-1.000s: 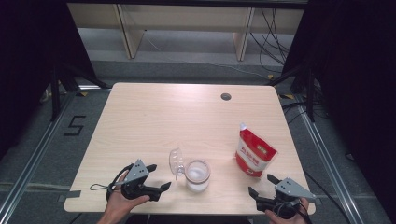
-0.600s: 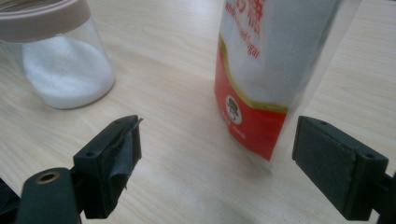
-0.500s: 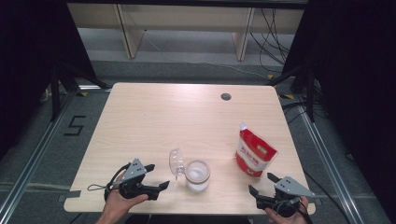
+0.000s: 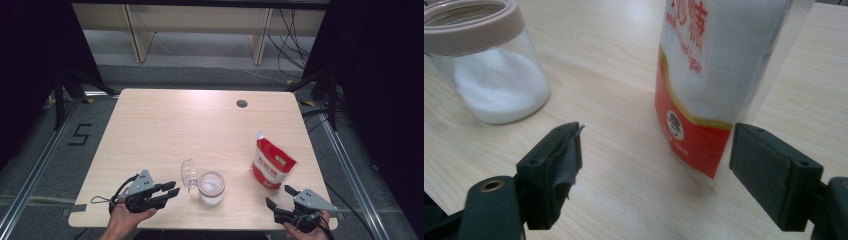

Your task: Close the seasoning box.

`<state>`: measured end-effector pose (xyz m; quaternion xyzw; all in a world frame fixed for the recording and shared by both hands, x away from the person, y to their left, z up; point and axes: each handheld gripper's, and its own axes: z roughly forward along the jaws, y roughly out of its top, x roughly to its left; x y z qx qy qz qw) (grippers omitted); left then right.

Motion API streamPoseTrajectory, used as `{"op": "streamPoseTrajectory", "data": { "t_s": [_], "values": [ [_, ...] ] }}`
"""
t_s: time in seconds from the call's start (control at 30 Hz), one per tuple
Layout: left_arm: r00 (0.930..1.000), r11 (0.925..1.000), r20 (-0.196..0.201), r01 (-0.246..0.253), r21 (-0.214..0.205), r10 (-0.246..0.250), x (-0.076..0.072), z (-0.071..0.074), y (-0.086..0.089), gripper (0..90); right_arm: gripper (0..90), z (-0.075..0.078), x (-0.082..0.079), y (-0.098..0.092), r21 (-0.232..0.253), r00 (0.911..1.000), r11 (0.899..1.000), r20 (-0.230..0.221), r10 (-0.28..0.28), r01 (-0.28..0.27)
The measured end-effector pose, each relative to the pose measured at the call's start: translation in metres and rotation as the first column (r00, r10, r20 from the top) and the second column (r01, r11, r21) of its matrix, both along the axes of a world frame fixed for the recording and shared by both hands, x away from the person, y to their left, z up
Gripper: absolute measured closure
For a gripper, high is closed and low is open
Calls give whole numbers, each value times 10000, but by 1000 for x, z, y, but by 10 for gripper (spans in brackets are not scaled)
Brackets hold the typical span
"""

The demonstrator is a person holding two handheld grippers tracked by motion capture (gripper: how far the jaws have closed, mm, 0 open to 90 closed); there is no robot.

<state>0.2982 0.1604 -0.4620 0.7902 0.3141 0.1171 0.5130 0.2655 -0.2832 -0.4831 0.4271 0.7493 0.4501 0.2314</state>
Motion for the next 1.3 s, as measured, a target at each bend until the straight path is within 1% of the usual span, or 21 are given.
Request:
{"op": "streamPoseTrajectory", "data": {
  "t_s": [0.03,0.07,0.13,0.17,0.27,0.3,0.37,0.4,0.43,0.5,0.6,0.67,0.73,0.8,0.87,0.9,0.93,1.03,1.2,1.23,1.3],
  "values": [
    [10000,9999,-15,38,-99,-38,0,1,-1,779,212,0,-2,2,126,9994,9997,-266,-222,225],
    [10000,10000,39,11,-6,-11,-1,2,-2,805,211,0,-1,0,-27,9999,9999,11,-109,109],
    [9996,9999,230,170,23,-170,0,5,-4,836,212,0,-1,1,35,10000,9999,12,-96,96],
    [9999,10000,140,55,25,-56,-2,7,-6,851,212,0,-1,1,91,9999,9999,-41,-95,95],
    [9988,9996,419,263,143,-269,1,11,-8,882,212,-1,0,0,96,9999,9999,-78,-96,97],
    [9987,9995,420,275,169,-282,1,12,-8,890,212,-1,-1,1,176,9998,9998,-200,-91,95],
    [9994,9998,279,182,98,-185,1,13,-10,892,212,-1,0,2,114,9999,9999,-126,-75,76],
    [9995,9998,263,155,141,-159,1,14,-12,893,212,-1,-3,4,245,9990,9994,-384,-222,231],
    [9994,9997,287,203,156,-207,1,14,-13,893,212,-1,0,2,66,9999,9999,-88,84,-84],
    [9980,9986,420,461,260,-472,2,14,-14,893,214,-1,0,2,-25,9998,9999,-153,162,-162],
    [9987,9990,342,360,265,-369,2,15,-17,893,215,-2,0,3,-21,9996,9999,-243,114,-114],
    [9993,9996,259,257,86,-259,2,16,-19,893,216,-2,0,4,63,9995,9997,-225,217,-216],
    [9984,9992,437,350,202,-359,2,17,-19,893,217,-2,0,4,-42,9999,10000,-88,76,-76],
    [9992,9995,332,223,206,-230,1,18,-20,893,217,-2,0,4,47,9996,9998,-204,201,-201],
    [9991,9995,337,236,199,-243,1,18,-20,893,218,-2,0,4,-19,9997,9999,-199,139,-140],
    [9989,9995,351,293,134,-298,2,18,-20,893,218,-2,-2,6,105,9992,9999,-388,-30,34],
    [9987,9993,399,320,180,-327,2,18,-20,893,218,-2,0,5,-29,9997,9999,-190,140,-140],
    [9988,9995,390,273,175,-280,1,18,-20,893,218,-2,0,5,-38,9997,9999,-202,150,-151],
    [9972,9987,583,443,264,-458,2,19,-21,893,223,-2,0,5,-7,9996,9998,-232,174,-174],
    [9985,9993,440,314,187,-322,1,19,-22,893,223,-3,0,5,15,9995,9998,-243,187,-187],
    [9974,9988,580,407,264,-421,2,20,-22,892,223,-3,0,5,-65,9997,9998,-192,173,-174]
  ]
}}
